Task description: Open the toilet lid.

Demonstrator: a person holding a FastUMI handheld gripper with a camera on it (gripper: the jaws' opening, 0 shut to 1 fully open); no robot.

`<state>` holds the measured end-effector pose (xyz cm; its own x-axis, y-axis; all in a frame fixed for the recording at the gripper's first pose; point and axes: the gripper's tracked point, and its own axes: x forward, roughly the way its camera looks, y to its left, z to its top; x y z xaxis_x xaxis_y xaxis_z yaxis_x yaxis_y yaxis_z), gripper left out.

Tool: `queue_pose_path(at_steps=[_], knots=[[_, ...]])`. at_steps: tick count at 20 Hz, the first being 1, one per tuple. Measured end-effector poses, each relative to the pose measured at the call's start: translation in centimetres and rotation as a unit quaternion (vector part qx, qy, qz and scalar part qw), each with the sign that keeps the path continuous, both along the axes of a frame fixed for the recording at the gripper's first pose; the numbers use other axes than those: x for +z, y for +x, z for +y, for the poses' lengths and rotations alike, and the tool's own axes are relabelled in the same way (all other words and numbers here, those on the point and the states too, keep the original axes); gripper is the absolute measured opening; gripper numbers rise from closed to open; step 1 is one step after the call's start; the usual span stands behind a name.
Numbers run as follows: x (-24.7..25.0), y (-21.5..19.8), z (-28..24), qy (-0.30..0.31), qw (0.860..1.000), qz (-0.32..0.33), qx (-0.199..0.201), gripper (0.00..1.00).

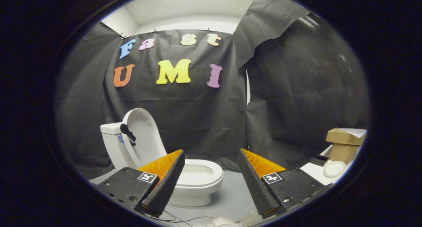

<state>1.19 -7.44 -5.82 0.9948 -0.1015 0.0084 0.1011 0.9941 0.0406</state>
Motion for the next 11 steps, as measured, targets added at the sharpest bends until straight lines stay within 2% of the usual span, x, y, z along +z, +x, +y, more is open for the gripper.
queue_pose_path(at_steps=[11], knots=[[-0.52,-0.02,0.26,0.027,0.999,0.011,0.02,1.0]])
